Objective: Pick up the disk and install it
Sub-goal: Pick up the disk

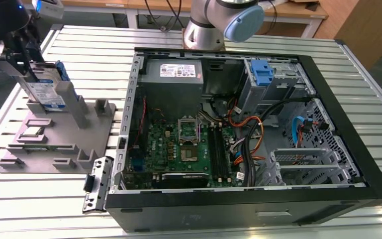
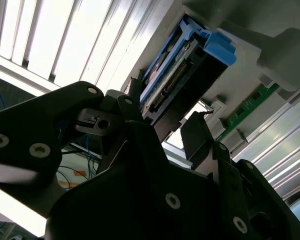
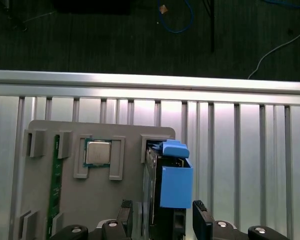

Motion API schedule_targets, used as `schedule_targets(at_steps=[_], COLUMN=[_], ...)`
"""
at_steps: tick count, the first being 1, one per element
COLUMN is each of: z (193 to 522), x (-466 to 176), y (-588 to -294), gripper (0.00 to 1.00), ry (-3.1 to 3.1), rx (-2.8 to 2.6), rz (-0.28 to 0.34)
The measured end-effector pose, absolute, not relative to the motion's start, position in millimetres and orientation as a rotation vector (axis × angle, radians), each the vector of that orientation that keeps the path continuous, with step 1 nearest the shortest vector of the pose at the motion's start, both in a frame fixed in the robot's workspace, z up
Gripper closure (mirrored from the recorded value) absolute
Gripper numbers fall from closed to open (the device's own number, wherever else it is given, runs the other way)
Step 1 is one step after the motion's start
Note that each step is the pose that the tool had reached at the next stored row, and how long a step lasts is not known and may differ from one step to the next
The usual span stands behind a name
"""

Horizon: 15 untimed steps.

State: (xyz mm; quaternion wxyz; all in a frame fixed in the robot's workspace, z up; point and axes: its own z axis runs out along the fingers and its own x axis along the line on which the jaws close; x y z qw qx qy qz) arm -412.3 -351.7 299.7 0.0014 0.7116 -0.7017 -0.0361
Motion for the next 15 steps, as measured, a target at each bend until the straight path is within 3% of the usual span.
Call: schedule_targets(at_steps=[15], z=[301.0], x=[-411.2], y=[-351.7], gripper=[0.41], ry=[-2.203], rx=[2.234], rz=[-0.113])
